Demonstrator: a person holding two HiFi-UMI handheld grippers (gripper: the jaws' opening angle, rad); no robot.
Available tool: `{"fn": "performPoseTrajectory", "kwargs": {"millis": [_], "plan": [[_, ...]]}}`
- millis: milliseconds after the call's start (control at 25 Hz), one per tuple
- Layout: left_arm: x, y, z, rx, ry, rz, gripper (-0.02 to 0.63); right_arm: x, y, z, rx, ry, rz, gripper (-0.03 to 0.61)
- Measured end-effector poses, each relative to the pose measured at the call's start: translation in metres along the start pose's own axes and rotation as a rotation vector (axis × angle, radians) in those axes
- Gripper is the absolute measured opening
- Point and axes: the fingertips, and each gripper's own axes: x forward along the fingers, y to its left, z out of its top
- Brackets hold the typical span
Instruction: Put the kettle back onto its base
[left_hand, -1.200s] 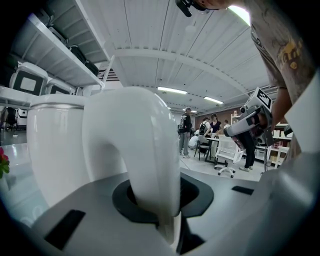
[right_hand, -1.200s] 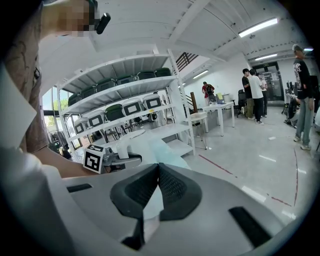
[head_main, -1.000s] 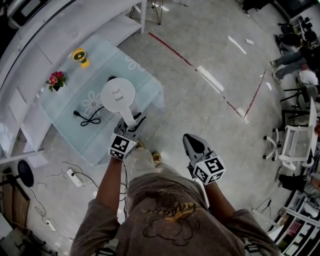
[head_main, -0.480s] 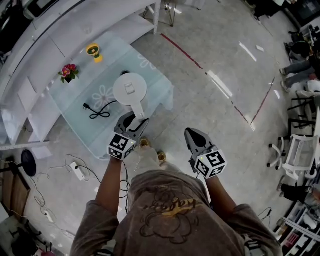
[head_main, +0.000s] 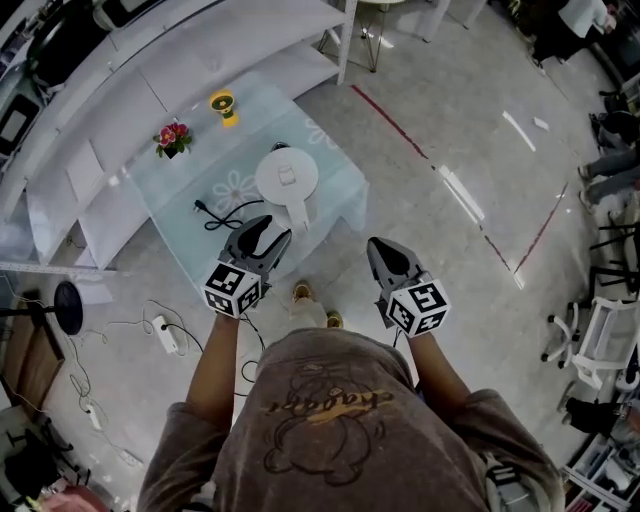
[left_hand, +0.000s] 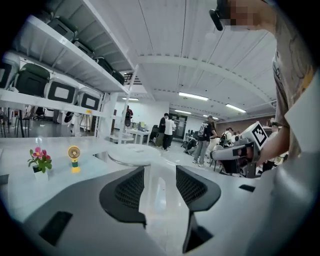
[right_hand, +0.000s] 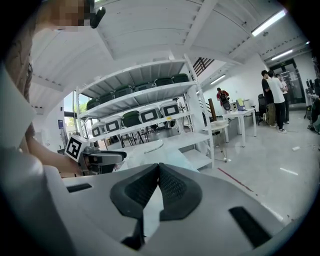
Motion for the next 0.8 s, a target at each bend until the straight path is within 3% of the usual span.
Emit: {"fn": "performPoseTrajectory", "kwargs": {"millis": [320,600,800], "plan": [[-0.038,0.014,0.059,-0.052,-0.113,0.092,0.206,0.004,0.005,0.034,-0.044,-0.057,0.012,0.000],[-0.057,0.004,0.082,-0.105,-0.165,0.125,0.206,-0.003,0.009,0.067,-0.082,-0.117,0.000,0.000],[-0.070,-0.010,0.095,-0.061,-0.189,0.137,0.206,-0.010,0.015,0.084,-0.089,-0.155,-0.012,0.000]]}}
